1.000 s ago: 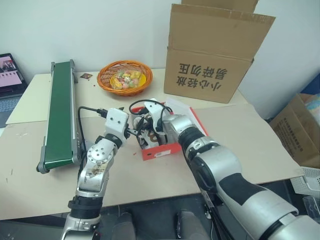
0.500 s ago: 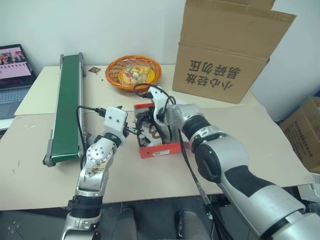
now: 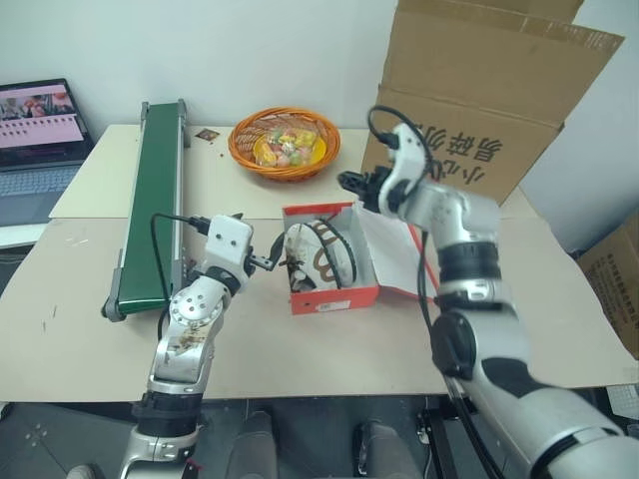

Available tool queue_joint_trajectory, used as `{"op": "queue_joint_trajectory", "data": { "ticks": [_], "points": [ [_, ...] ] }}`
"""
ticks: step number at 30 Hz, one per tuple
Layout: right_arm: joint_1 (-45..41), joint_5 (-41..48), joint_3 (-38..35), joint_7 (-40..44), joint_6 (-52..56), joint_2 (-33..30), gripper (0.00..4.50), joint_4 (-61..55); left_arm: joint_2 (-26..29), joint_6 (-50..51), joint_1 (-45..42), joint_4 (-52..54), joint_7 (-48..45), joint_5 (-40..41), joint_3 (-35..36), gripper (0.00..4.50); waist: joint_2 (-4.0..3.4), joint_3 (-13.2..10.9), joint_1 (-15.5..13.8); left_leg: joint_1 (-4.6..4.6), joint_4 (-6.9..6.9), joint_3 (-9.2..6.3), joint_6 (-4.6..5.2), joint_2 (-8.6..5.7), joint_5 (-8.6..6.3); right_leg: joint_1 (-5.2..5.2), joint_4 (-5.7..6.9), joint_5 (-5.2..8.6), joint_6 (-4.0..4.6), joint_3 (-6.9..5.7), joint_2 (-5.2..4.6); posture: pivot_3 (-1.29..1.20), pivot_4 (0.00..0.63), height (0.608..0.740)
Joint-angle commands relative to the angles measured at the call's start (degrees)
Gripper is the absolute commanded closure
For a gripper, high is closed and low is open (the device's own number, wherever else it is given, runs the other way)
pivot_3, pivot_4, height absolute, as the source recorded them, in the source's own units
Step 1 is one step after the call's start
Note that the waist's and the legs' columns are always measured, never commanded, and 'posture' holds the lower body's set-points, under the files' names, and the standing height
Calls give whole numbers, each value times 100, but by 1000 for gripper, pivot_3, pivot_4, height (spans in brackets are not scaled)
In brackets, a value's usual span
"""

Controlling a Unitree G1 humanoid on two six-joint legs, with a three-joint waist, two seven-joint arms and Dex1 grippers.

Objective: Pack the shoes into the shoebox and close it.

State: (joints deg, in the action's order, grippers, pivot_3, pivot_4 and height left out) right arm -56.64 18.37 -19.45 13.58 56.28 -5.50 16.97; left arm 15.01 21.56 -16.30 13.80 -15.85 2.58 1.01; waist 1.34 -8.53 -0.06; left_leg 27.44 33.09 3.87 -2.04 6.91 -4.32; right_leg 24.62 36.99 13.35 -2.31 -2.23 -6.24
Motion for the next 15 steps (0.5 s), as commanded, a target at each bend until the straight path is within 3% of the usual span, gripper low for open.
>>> {"op": "queue_joint_trajectory", "data": {
  "ticks": [1,5,11,15],
  "points": [
    [580,551,-260,-428,745,117,3285,-2218,64,11,-56,365,-83,158,95,0,-3,-1,-1,0,-1,0,0,0,0,2,3,0,0,0,0,0,150,728],
    [1402,1405,-1022,-360,1491,47,4467,-3439,241,62,-84,367,-330,326,122,0,-4,-2,-14,-5,6,0,0,1,0,-4,3,5,-6,0,0,0,150,728],
    [2357,2546,-1565,132,2455,-656,4467,-4433,871,627,-161,553,-1233,1197,481,0,-9,-5,-59,-3,15,-1,-1,-1,-1,-15,-17,33,2,-1,-7,0,150,728],
    [3058,3300,-1591,601,2819,-1076,4467,-4913,2004,1483,97,1124,-2813,2467,689,0,-10,-6,-12,-4,5,-1,-2,0,-2,-11,-21,34,3,-2,-7,0,150,728]
  ]
}}
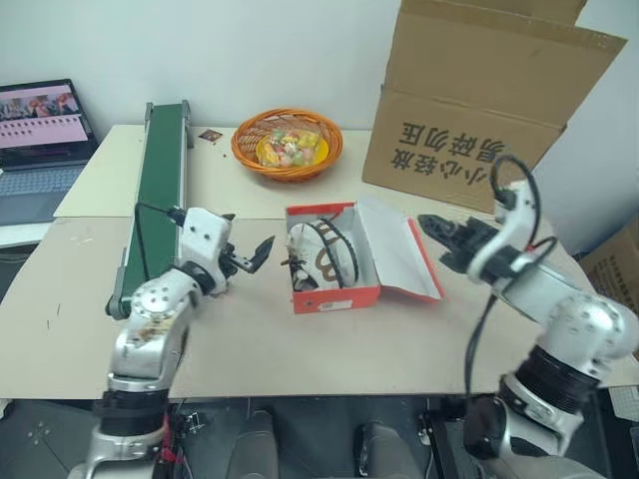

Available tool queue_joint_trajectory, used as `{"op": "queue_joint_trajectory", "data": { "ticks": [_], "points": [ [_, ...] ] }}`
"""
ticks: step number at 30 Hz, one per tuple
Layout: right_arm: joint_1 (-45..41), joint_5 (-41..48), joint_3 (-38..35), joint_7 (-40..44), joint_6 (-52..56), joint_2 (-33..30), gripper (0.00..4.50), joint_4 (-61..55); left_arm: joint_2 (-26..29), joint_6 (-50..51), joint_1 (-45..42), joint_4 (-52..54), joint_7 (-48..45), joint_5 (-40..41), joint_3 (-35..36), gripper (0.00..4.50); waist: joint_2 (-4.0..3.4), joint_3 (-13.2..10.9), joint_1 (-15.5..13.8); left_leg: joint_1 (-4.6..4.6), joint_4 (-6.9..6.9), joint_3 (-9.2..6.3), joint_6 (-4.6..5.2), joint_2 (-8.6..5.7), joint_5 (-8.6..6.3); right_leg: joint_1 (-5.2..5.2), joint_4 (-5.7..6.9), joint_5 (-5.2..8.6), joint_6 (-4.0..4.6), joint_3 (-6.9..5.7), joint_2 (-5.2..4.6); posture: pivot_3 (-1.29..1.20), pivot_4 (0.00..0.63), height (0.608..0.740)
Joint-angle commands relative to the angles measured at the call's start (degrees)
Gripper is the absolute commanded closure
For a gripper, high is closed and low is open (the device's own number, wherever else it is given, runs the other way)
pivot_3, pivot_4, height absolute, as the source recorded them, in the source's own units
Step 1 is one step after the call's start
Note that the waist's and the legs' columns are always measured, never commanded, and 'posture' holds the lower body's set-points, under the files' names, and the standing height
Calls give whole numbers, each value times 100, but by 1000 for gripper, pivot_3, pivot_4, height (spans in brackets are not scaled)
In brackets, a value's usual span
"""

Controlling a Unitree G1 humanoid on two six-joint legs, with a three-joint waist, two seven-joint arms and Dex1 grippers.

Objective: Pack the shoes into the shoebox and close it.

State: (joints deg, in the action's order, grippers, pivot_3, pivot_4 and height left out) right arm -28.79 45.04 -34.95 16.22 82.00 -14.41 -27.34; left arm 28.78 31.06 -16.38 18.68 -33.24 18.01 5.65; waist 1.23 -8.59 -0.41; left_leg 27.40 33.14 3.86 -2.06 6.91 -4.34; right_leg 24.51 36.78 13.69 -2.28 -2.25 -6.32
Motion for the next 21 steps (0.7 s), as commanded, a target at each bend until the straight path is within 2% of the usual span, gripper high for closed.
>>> {"op": "queue_joint_trajectory", "data": {
  "ticks": [1,4,10,15,16,18,21],
  "points": [
    [409,699,3,361,254,-235,4467,-507,896,683,162,782,-1403,1211,260,0,-2,-1,39,-2,-7,0,0,0,0,0,-1,1,2,0,0,0,150,728],
    [831,889,224,520,168,-364,4467,-547,1472,937,269,1004,-2078,1842,400,0,-8,-5,42,-6,-9,-1,-1,0,0,0,-3,4,1,1,-1,0,150,728],
    [1746,499,1626,743,-254,-902,4467,-705,1978,696,304,738,-2454,1784,410,0,-23,-14,28,-11,-8,-1,-4,-5,-2,6,-40,2,-1,-4,-10,0,150,728],
    [1973,-487,2904,439,-924,-1154,4467,-282,2036,646,257,689,-2475,1750,359,0,-23,-19,34,-4,-11,4,-5,-10,-3,-3,-80,-5,-7,-4,-15,0,150,728],
    [1893,-901,3110,213,-1238,-1136,4467,54,2037,659,242,706,-2459,1763,364,0,-22,-20,31,-4,-11,5,-6,-11,-4,-3,-80,-6,-8,-3,-16,0,150,728],
    [1651,-1694,3366,-300,-1967,-1038,4467,701,2036,651,209,722,-2412,1742,373,0,-20,-23,29,-4,-10,4,-6,-11,-4,-2,-81,-7,-9,-4,-15,0,150,728],
    [1407,-2262,3568,-508,-2733,-917,4467,1099,2032,672,147,691,-2364,1762,412,0,-24,-38,22,-3,-9,6,-6,-11,-3,2,-82,-15,-16,-4,-15,0,150,728]
  ]
}}
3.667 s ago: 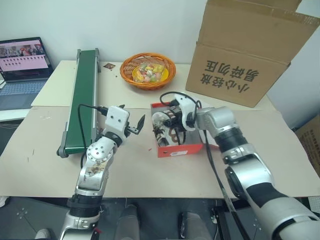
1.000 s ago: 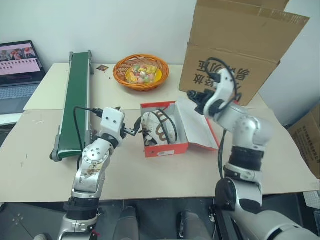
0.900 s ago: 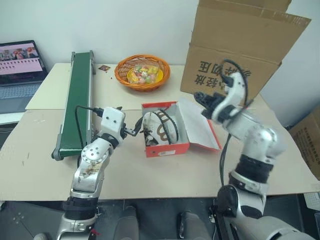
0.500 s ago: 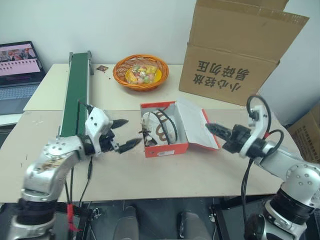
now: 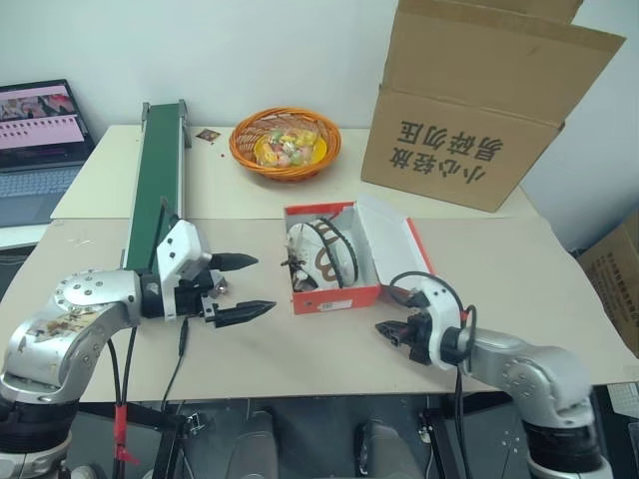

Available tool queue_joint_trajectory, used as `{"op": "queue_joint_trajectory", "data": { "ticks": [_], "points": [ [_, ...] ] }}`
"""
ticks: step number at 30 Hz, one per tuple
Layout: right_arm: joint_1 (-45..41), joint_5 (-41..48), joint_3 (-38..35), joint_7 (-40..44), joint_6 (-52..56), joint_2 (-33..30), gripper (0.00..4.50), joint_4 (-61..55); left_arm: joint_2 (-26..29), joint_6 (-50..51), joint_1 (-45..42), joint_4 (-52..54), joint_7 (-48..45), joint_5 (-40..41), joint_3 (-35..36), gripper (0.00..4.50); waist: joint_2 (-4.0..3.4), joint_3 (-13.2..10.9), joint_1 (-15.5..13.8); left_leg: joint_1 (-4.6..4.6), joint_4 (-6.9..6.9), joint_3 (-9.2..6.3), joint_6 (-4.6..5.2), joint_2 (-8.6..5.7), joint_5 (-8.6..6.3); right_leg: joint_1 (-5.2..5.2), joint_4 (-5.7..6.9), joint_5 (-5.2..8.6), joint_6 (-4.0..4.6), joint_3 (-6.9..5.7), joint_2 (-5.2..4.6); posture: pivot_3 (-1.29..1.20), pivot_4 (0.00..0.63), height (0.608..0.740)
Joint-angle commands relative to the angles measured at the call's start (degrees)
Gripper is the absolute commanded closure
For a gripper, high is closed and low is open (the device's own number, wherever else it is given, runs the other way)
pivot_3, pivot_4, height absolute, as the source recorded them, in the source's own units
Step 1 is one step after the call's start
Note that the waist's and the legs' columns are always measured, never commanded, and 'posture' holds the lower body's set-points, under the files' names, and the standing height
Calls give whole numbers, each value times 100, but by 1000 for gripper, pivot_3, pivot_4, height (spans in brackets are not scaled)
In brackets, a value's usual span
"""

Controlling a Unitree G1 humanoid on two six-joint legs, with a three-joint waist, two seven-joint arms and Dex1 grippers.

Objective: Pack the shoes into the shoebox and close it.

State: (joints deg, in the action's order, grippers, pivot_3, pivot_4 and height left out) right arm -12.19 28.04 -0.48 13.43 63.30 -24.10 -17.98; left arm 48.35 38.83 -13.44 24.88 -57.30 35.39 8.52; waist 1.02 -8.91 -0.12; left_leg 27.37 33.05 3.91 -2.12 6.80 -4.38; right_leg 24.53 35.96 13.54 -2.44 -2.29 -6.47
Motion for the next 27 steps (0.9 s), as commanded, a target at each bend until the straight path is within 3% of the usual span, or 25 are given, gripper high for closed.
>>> {"op": "queue_joint_trajectory", "data": {
  "ticks": [1,4,9,15,21,27],
  "points": [
    [-310,-751,130,-365,-1050,118,4467,318,89,-111,-167,57,50,11,128,0,-2,-7,-9,0,0,0,0,0,0,0,0,-1,-1,0,0,0,150,728],
    [-326,-1097,-58,-752,-1600,438,4467,667,140,-95,-253,2,53,10,153,0,-2,-9,-26,1,-2,0,0,0,0,-1,2,-2,-2,0,2,0,150,728],
    [-187,-936,-592,-1037,-2111,1231,4467,859,216,-125,-320,-65,16,-17,127,0,-5,-11,-49,2,-8,0,-1,0,-1,-5,6,-3,-4,0,6,0,150,728],
    [-342,457,-1653,-801,-2775,2480,4467,554,185,-72,-452,-58,15,-8,-48,0,-11,-14,-44,-1,-1,-2,-1,3,-1,-9,9,-14,-9,0,8,0,150,728],
    [-496,1342,-1904,-468,-2832,2643,4467,286,185,-52,-494,-90,-27,16,-142,0,-14,-17,-42,0,-2,-1,-1,3,-1,-12,7,-13,-9,1,7,0,150,728],
    [-413,1547,-1781,-407,-2774,2549,4467,192,181,-3,-514,-90,-23,50,-175,0,-15,-17,-37,-2,-2,-1,-1,3,-1,-15,10,-13,-8,1,8,0,150,728]
  ]
}}
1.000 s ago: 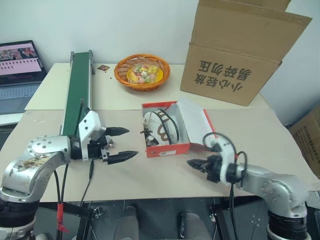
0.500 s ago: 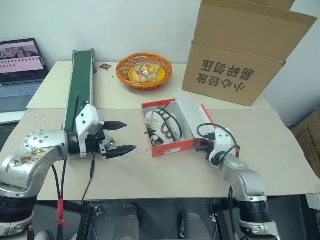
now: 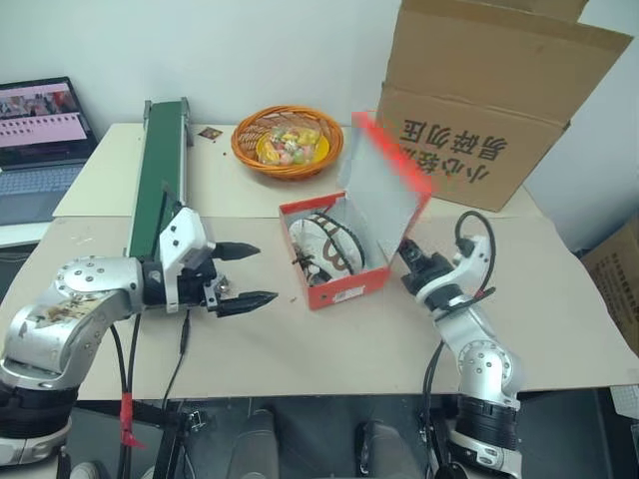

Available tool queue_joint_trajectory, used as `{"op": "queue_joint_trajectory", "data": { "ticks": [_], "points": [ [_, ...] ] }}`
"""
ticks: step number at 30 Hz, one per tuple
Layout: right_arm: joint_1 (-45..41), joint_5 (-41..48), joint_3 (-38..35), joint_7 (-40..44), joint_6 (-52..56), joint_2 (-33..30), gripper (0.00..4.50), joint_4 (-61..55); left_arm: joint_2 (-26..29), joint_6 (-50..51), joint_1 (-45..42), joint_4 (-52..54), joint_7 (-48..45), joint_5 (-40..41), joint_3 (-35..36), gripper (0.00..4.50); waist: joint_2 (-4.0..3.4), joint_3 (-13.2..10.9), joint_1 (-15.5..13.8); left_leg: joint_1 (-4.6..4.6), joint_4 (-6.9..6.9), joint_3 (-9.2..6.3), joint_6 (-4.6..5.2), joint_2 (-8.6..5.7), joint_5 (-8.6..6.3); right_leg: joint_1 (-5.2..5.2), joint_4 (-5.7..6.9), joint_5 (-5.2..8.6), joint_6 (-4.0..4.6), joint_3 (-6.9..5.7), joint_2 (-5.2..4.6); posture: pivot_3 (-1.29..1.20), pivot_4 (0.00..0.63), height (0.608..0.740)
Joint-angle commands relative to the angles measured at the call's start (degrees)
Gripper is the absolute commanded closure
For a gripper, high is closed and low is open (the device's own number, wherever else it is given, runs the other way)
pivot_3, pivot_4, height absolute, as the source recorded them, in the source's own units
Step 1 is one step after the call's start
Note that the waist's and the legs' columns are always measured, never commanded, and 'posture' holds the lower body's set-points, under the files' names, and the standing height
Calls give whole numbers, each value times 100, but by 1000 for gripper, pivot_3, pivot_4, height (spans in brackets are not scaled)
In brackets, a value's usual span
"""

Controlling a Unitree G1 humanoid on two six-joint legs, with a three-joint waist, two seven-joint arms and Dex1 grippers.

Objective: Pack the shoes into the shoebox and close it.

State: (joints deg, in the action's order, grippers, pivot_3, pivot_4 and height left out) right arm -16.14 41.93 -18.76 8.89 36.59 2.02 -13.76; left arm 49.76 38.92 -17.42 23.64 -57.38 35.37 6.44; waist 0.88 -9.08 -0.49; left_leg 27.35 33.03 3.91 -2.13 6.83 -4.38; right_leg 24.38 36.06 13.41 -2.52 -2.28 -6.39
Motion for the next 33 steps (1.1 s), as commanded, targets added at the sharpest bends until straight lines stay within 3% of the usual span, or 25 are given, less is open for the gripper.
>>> {"op": "queue_joint_trajectory", "data": {
  "ticks": [1,8,11,15,21,24,29,33],
  "points": [
    [-11,144,63,36,-92,-89,4467,-201,33,-3,-130,36,0,49,25,0,0,0,-1,0,0,0,0,0,0,1,0,0,0,0,0,0,150,728],
    [-35,162,360,237,130,-415,4467,-348,32,-7,-189,-38,22,35,31,0,0,0,-6,1,0,0,0,0,0,-1,-1,0,0,0,0,0,150,728],
    [-162,-45,950,423,344,-797,4467,-597,25,-2,-168,-29,50,60,63,0,-1,-1,-3,1,1,0,0,0,0,-1,0,0,1,0,0,0,150,728],
    [-1183,-429,1915,640,520,-1070,4467,-718,-141,-6,-96,-83,317,50,165,0,-7,-4,70,1,2,2,0,0,0,-1,5,-2,3,7,0,0,150,728],
    [-2973,-1664,2895,1381,-273,-1087,4467,1378,-383,64,90,212,574,113,29,0,-5,-4,99,-2,8,-7,2,1,1,-4,12,-11,6,3,9,0,150,728],
    [-3258,-2164,3299,1817,-720,-1050,4467,2337,-447,91,57,255,689,123,61,0,-2,-4,67,-3,15,-7,2,1,1,-1,7,-10,4,0,9,0,150,728],
    [-3472,-2989,3600,2222,-1695,-813,4467,4881,-446,242,254,631,885,289,172,0,-1,-3,41,5,25,-5,1,0,2,-12,7,-16,-1,0,8,0,150,728],
    [-3715,-3344,3614,2468,-2060,-754,4467,5966,-439,362,313,828,1069,419,288,0,0,-2,95,-12,26,-5,0,1,2,-14,17,-25,-15,2,9,0,150,728]
  ]
}}
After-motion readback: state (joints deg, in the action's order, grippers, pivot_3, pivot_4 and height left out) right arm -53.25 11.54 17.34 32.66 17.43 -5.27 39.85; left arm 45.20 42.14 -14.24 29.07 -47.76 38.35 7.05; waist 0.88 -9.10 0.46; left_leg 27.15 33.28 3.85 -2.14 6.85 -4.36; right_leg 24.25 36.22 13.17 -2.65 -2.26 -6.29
